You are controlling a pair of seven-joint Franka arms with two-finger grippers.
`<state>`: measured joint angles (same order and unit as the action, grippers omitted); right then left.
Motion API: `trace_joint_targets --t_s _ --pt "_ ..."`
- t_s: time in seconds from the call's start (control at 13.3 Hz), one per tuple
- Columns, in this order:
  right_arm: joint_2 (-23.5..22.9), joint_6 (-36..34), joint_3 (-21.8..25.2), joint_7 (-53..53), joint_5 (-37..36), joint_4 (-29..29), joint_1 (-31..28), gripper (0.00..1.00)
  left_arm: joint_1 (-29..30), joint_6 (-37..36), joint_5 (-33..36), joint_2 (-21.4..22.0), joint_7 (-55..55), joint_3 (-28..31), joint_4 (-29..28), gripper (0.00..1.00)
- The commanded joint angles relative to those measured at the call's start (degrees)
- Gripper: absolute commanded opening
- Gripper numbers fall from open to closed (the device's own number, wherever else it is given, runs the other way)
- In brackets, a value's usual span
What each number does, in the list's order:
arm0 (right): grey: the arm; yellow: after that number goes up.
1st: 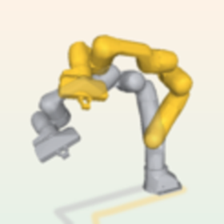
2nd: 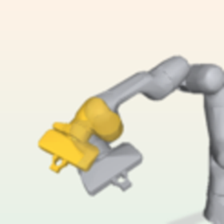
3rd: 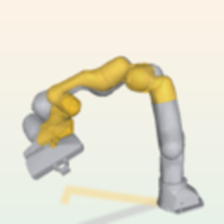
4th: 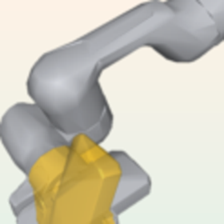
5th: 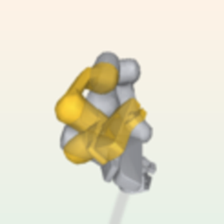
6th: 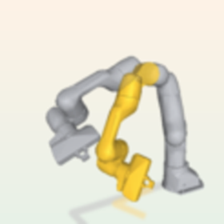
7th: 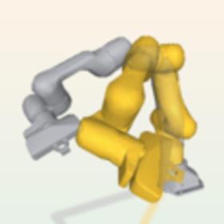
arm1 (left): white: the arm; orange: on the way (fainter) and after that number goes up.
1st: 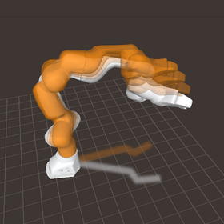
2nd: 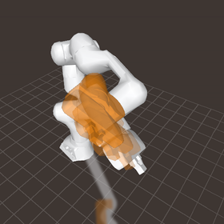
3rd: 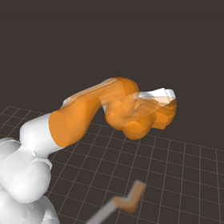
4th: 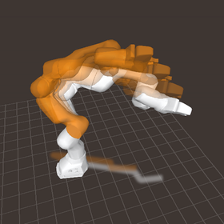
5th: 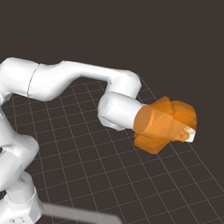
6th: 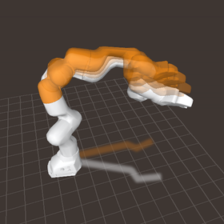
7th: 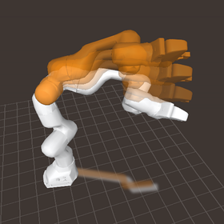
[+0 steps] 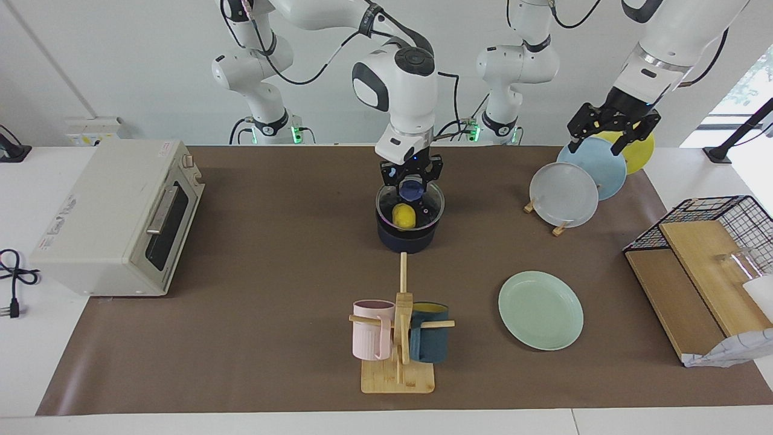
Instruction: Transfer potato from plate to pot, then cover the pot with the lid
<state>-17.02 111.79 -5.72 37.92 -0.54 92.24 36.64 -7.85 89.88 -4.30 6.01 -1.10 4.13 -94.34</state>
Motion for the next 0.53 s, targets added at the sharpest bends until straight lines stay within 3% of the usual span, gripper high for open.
trace_joint_targets --t_s 0.0,0.45 --pt "1.1 5.3 0.0 3.0 0.3 4.3 0.4 0.0 0.6 -2.0 1.6 0.4 -0.8 -0.9 -0.4 1.0" --pt "1.2 7.1 0.0 3.3 -2.4 7.7 1.2 0.0 1.9 -5.0 4.7 -3.0 -0.9 -1.6 5.6 1.0"
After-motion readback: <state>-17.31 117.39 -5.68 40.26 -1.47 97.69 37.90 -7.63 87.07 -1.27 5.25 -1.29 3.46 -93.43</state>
